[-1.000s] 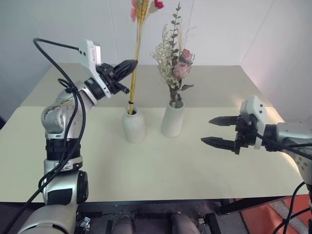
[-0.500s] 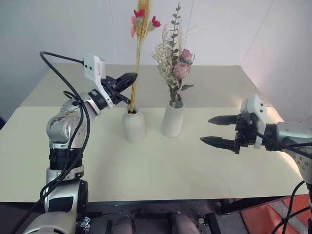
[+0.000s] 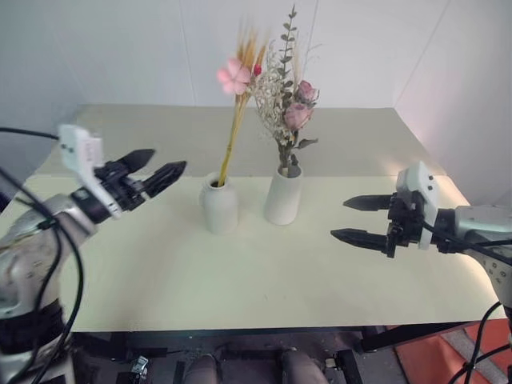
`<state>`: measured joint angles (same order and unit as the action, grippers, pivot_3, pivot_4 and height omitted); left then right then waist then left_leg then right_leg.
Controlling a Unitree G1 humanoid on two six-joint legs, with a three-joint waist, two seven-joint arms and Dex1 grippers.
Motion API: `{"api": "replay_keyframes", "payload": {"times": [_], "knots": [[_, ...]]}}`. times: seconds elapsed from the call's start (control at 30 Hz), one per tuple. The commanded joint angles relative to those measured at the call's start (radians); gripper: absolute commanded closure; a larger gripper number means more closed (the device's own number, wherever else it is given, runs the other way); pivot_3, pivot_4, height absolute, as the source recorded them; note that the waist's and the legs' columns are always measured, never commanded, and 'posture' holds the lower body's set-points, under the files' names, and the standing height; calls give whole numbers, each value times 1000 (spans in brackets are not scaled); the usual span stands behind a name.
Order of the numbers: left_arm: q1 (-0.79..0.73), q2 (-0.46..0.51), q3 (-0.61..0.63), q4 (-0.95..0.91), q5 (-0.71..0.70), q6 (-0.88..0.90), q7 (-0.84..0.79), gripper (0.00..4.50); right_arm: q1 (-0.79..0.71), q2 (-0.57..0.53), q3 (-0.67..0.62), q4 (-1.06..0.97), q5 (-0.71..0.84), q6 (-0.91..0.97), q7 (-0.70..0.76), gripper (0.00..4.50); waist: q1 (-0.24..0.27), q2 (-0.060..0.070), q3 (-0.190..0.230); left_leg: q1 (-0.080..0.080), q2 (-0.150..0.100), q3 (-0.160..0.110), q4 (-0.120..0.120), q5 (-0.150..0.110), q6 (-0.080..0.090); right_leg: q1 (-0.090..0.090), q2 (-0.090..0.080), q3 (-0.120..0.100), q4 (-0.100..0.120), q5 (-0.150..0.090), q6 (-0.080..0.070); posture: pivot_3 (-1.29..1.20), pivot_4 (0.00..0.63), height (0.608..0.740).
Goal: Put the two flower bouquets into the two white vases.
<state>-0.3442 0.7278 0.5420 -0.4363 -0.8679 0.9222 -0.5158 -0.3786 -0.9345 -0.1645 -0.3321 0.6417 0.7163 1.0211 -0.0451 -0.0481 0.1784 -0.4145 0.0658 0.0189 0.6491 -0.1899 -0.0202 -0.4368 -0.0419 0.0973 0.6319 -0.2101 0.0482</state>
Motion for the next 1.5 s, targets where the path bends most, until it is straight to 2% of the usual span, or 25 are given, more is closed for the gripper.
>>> {"api": "replay_keyframes", "payload": {"times": [0.03,0.17,0.37,1.03,1.5], "knots": [[98,81,81,-81,-12,-23,-80,11,-10,-8,-26,-9,4,-26,7,0,3,0,0,0,0,0,0,0,0,0,0,0,0,0,0,0,150,740],[350,203,164,-110,94,-191,-358,11,5,-9,-27,-7,4,-26,13,0,1,0,0,0,1,2,-1,0,0,-1,0,0,-1,-4,-8,0,150,740],[431,266,211,-78,132,-289,-492,11,18,-15,-40,-1,6,-23,13,0,7,0,0,0,1,2,-1,0,0,-2,-1,0,-1,-5,-10,0,150,740],[411,238,176,-95,88,-285,-459,11,-3,-50,-77,17,13,-12,-1,0,2,0,0,0,2,4,-2,0,0,-3,-1,0,-1,-5,-9,0,150,740],[323,259,88,-40,89,-293,-474,11,87,-40,-160,-68,48,11,-55,0,-1,0,0,1,2,4,-2,0,0,-2,-1,0,0,-5,-9,0,150,740]]}}
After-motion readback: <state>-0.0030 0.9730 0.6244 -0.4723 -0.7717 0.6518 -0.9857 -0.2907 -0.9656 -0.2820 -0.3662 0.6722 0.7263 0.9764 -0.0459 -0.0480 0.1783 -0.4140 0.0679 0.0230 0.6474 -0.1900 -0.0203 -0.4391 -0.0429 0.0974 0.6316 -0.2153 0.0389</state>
